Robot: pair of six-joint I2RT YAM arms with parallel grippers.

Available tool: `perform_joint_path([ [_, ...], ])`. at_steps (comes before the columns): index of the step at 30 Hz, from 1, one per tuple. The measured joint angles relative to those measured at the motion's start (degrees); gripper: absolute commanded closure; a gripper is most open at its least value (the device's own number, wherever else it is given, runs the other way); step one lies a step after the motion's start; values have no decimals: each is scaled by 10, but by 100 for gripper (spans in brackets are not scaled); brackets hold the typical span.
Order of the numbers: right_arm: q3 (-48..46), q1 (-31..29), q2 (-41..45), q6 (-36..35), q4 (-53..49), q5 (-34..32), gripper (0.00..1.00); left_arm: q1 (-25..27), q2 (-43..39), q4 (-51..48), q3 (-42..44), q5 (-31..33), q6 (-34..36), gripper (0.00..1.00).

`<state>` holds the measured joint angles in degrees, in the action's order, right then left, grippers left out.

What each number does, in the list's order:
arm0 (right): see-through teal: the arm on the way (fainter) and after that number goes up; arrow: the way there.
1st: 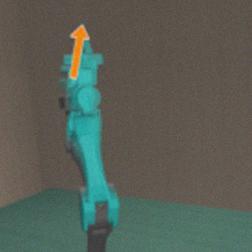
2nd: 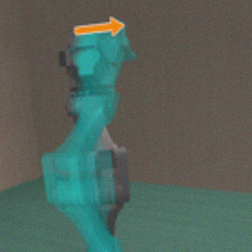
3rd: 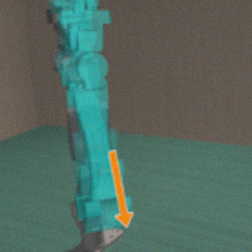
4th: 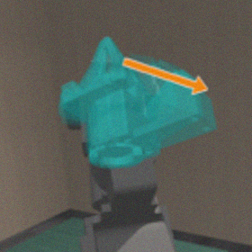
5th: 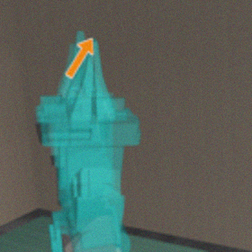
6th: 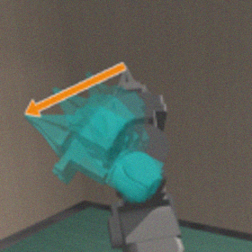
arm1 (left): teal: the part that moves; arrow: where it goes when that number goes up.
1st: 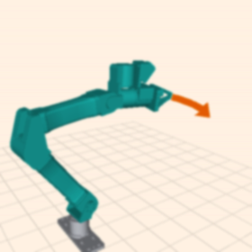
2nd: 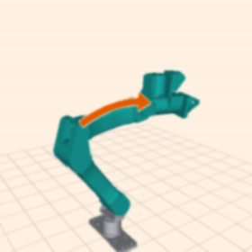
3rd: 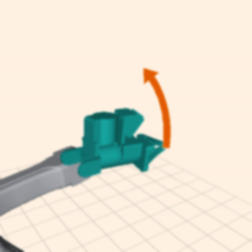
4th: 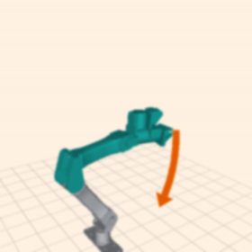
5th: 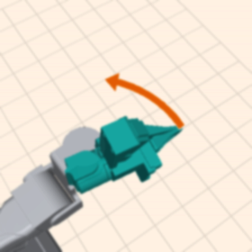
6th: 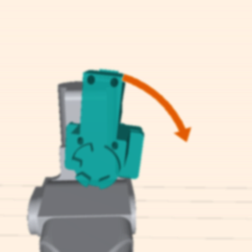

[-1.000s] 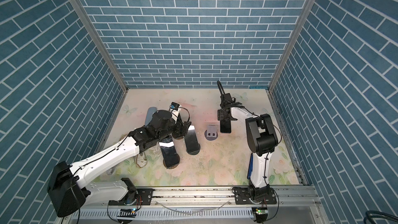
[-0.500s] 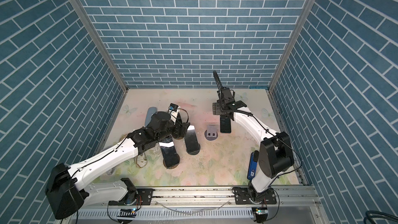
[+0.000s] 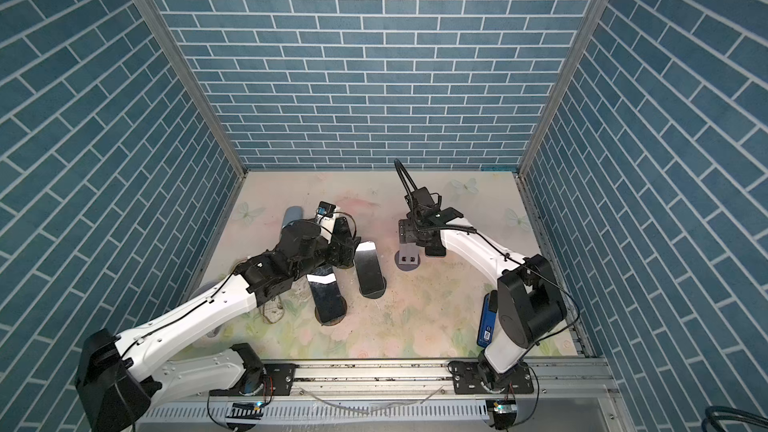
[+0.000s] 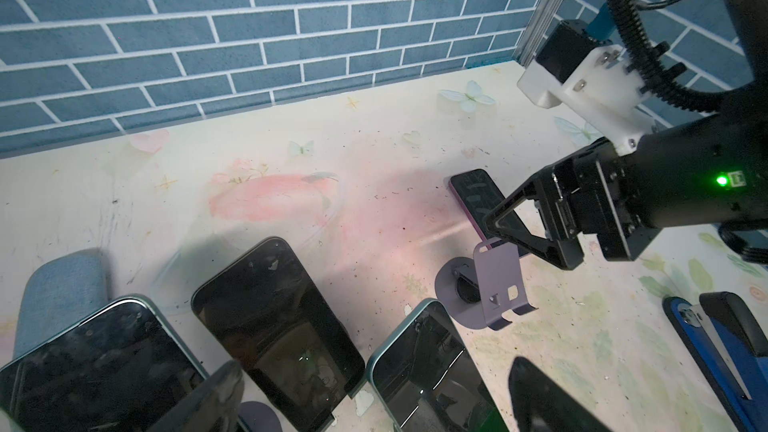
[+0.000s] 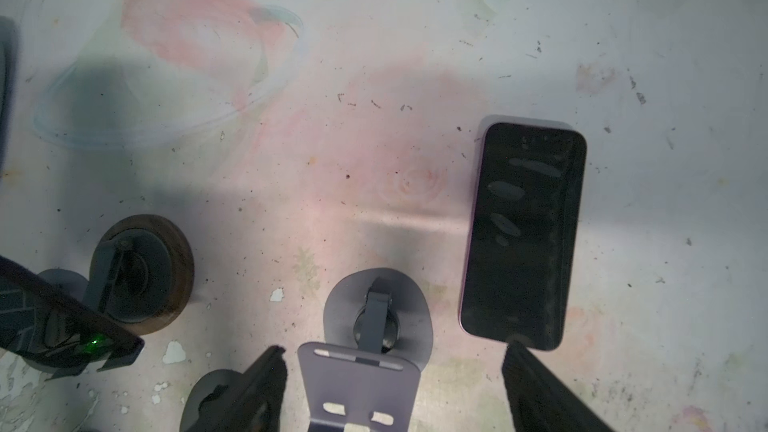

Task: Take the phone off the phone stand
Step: 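Move the right gripper over the empty grey phone stand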

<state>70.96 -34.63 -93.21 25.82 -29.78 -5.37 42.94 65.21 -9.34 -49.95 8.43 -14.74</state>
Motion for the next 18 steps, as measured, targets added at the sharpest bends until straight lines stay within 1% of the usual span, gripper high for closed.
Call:
perform_joint_path([
  [7, -2, -14, -6, 14, 2, 12, 17, 0, 0, -2, 2, 4, -1, 0],
  [12, -2, -26, -28, 30, 1, 5, 18, 0, 0, -2, 2, 6, -1, 0],
  [18, -2, -36, -58, 44, -6, -9, 23, 0, 0, -2, 2, 6, 0, 0],
])
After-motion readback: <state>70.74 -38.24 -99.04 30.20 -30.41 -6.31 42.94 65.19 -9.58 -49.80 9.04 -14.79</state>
